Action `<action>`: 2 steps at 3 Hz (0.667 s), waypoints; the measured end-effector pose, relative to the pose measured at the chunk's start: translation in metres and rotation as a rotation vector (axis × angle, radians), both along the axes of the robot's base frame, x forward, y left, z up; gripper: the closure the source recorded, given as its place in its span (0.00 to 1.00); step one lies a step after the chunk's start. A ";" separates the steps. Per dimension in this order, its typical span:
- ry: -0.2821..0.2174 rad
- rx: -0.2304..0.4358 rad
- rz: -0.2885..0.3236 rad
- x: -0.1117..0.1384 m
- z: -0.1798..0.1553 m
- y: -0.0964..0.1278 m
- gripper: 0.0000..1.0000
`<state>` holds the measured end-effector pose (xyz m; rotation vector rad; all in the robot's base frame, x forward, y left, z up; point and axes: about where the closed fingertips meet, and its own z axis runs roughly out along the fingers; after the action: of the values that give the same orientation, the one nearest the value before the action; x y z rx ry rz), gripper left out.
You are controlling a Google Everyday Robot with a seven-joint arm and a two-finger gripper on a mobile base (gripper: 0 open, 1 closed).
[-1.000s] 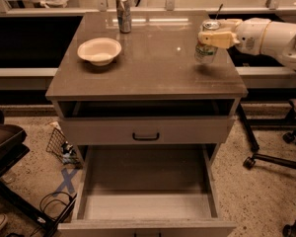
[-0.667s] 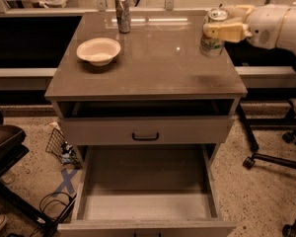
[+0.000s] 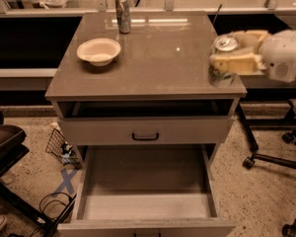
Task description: Place 7up can into middle drawer
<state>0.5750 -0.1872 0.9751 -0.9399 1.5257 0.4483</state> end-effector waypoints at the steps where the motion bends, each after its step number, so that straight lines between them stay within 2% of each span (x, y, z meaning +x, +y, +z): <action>1: 0.043 -0.002 0.018 -0.039 -0.047 0.010 1.00; 2: 0.039 0.027 0.070 -0.066 -0.093 0.032 1.00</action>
Offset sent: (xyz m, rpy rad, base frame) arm -0.0925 0.0451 -0.1465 0.0849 0.0439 0.1050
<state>0.5086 -0.1549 0.8820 -0.9713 1.5218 0.5391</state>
